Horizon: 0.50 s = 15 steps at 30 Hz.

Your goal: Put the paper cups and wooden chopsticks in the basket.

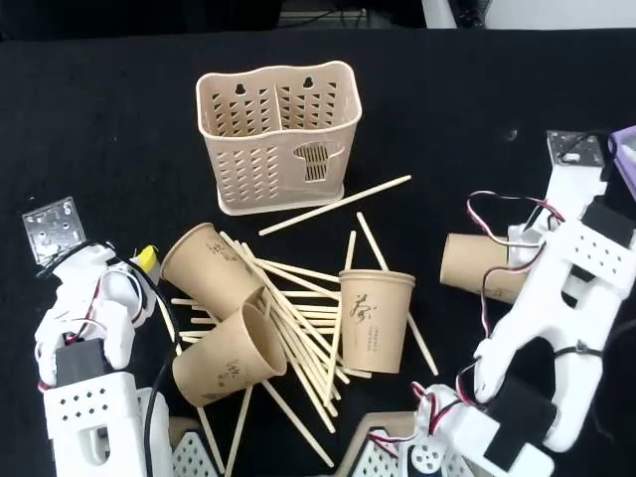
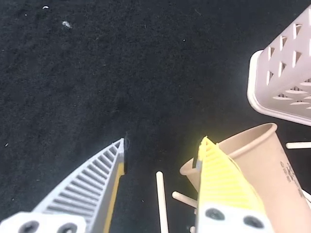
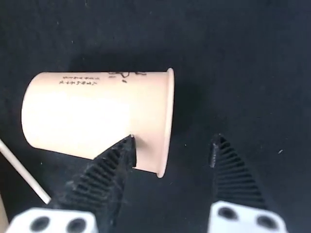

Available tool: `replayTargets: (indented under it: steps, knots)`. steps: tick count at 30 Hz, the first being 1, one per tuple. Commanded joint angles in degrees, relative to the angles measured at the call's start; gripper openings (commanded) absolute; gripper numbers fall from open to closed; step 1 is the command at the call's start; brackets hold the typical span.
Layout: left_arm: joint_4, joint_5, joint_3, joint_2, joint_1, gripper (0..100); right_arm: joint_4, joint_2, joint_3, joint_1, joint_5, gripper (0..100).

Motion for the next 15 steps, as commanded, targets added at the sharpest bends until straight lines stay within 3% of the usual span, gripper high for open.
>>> replayTargets:
  steps: [1, 4, 8, 15]
  knots:
    - [-1.1, -0.2, -0.6, -0.4, 0.8, 25, -0.8, 3.1, -0.1, -0.4, 0.0, 25.0]
    - [-1.1, -0.2, -0.6, -0.4, 0.8, 25, -1.0, 7.5, 0.3, -2.8, 1.8, 20.0]
    - [-1.1, -0.2, -0.6, -0.4, 0.8, 25, -2.1, 10.2, 0.0, -4.1, 7.0, 1.1]
    - [-1.1, -0.2, -0.6, -0.4, 0.8, 25, -1.2, 2.6, 0.7, -0.4, 7.7, 1.1]
